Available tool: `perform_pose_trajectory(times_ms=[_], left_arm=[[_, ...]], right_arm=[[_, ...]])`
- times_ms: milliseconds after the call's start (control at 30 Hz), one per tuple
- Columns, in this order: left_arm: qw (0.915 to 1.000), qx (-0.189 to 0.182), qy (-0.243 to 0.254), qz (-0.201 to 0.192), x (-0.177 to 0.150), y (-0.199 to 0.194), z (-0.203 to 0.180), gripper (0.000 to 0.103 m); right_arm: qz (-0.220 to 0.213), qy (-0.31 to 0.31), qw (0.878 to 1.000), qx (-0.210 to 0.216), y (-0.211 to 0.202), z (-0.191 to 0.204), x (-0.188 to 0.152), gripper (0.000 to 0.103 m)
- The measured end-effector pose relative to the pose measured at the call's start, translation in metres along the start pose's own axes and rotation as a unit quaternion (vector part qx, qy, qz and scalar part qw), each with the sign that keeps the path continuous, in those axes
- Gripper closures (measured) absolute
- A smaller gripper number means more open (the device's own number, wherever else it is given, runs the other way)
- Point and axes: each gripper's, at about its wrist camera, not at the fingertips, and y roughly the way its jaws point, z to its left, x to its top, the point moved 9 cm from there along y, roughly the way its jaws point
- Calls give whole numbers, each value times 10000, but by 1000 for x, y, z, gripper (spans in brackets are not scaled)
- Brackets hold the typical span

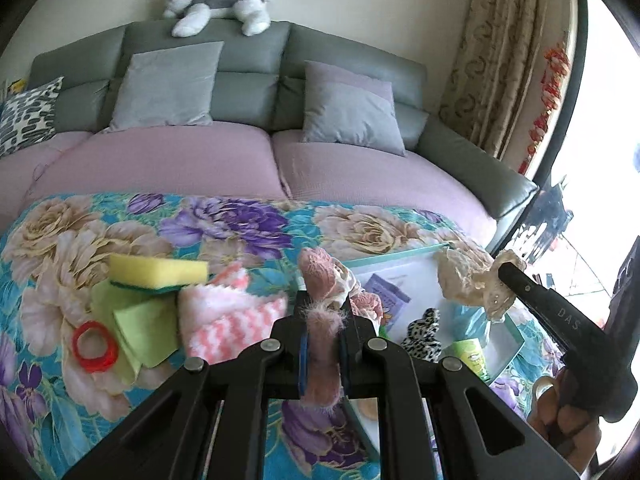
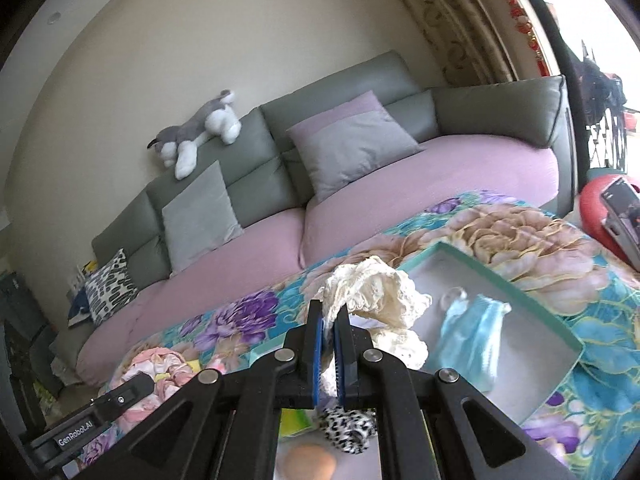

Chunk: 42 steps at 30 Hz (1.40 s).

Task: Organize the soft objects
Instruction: 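Lift both lace cloths and carry them with both grippers toward the tray, then hold both lace cloths with both grippers above the tray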

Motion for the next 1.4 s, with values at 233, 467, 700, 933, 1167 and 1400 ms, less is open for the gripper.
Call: perform_pose_trajectory(times_ms=[233, 467, 700, 933, 1167, 1400], left_arm=[[9995, -239, 195, 48, 6, 21, -32, 91], [9988, -418, 87, 224, -2, 55, -45, 91], [9982, -474, 112, 348, -6, 80, -56, 91], [9981, -443, 64, 421, -10, 100, -59, 91], [9968, -364, 96, 701, -27, 116, -58, 91], [9949, -281, 125, 959, -39, 125, -53, 90]], right_arm=[[-86, 74, 9998, -170, -4, -16, 7, 97], [-4, 149, 9997, -179, 3, -21, 1, 97], [23, 162, 9996, -213, 9, -24, -1, 97], [212, 251, 9992, -244, 20, -34, -10, 97], [536, 361, 9973, -347, 34, -41, -23, 97], [954, 383, 9934, -506, 48, -47, -39, 97]])
